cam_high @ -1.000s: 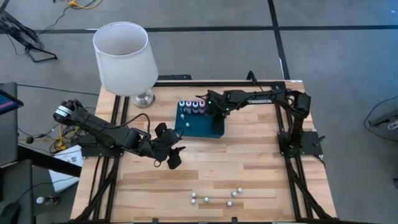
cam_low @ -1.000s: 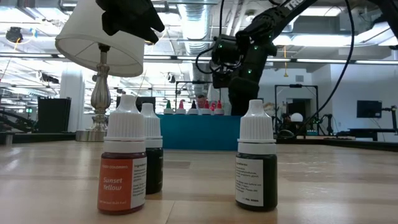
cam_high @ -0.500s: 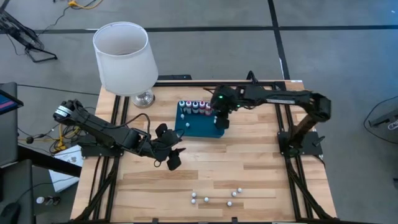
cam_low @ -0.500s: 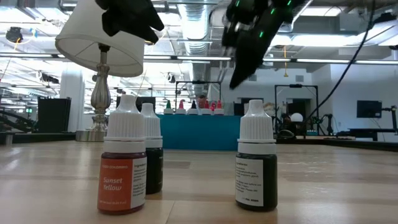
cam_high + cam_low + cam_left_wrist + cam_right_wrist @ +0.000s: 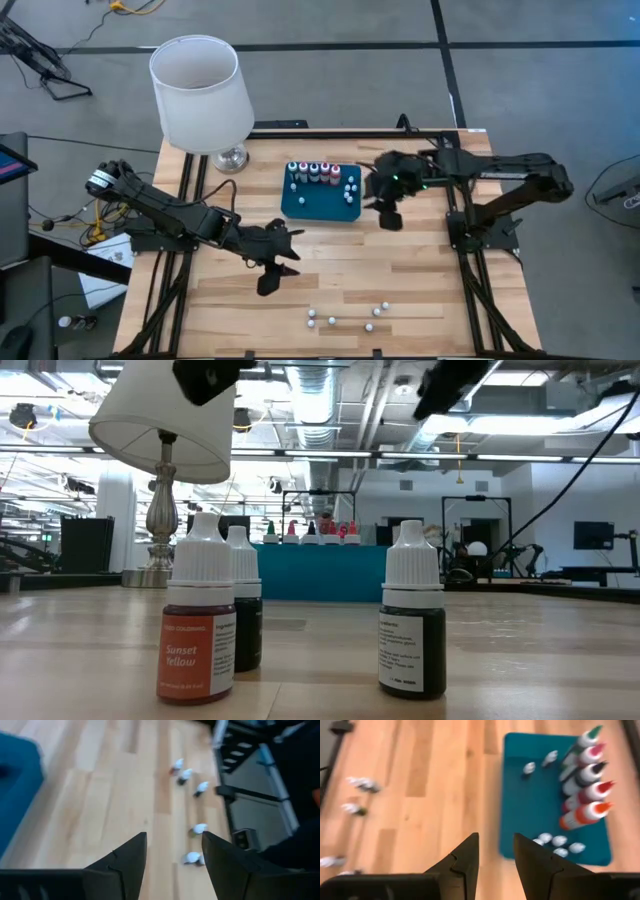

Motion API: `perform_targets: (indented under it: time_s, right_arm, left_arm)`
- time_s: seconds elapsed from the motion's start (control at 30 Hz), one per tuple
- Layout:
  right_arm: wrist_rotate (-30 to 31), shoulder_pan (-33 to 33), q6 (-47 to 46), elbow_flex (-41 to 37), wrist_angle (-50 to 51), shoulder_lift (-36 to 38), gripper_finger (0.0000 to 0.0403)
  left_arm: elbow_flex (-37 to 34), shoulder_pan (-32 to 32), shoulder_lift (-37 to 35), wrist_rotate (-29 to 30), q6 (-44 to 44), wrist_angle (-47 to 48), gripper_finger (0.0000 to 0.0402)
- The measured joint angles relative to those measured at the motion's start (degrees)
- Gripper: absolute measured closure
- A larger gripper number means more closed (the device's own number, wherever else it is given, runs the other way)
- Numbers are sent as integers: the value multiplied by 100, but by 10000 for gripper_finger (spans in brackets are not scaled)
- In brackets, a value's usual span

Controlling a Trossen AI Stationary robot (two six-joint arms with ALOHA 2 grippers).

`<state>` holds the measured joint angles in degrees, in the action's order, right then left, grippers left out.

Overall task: Pick & Place food coloring
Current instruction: Put the small black food coloring bottle into the bin

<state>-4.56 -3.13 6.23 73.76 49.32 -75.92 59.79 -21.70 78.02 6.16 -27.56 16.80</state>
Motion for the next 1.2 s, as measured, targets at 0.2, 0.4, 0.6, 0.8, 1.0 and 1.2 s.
perform_targets:
  time_s: [0.2,0.4,0.6,0.8,1.0,1.2]
  right_arm:
    - [0,820,-597,-2,336,249,292]
    - [9,1690,-1316,-9,537,346,292]
    - [23,2588,-1808,-5,619,196,292]
    - [361,3029,-2493,-13,729,79,292]
    - [727,3396,-2861,-7,697,54,292]
    - [1027,3624,-3027,-7,728,59,292]
  left_arm:
    - [0,-135,34,-304,229,-363,219]
    - [12,-273,400,-477,-91,-560,219]
    - [4,-381,1071,-1367,-399,-758,219]
    - [3,-554,1673,-1425,-12,-1141,219]
    - [37,-698,2203,-783,488,-1739,219]
    - [35,-732,2446,-523,685,-1993,219]
